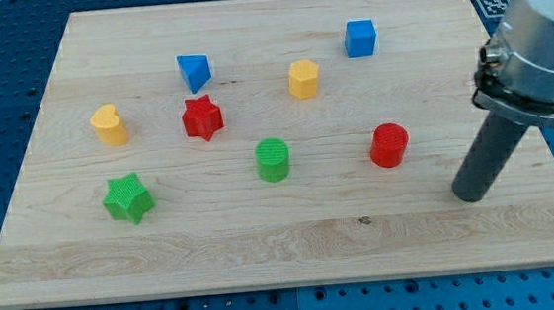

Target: Point your arm to the bottom of the red circle

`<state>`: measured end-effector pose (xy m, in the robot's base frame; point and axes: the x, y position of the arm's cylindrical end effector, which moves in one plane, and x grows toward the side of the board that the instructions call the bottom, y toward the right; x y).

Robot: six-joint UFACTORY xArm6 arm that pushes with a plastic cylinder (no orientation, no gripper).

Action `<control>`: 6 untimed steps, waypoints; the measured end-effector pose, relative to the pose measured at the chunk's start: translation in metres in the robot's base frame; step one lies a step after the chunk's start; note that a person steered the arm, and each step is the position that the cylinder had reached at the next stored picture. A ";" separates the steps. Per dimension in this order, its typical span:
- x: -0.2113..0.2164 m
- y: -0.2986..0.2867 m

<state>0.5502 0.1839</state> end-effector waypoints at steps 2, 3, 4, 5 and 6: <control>0.000 -0.009; 0.000 -0.010; 0.000 -0.014; 0.002 -0.045; 0.003 -0.079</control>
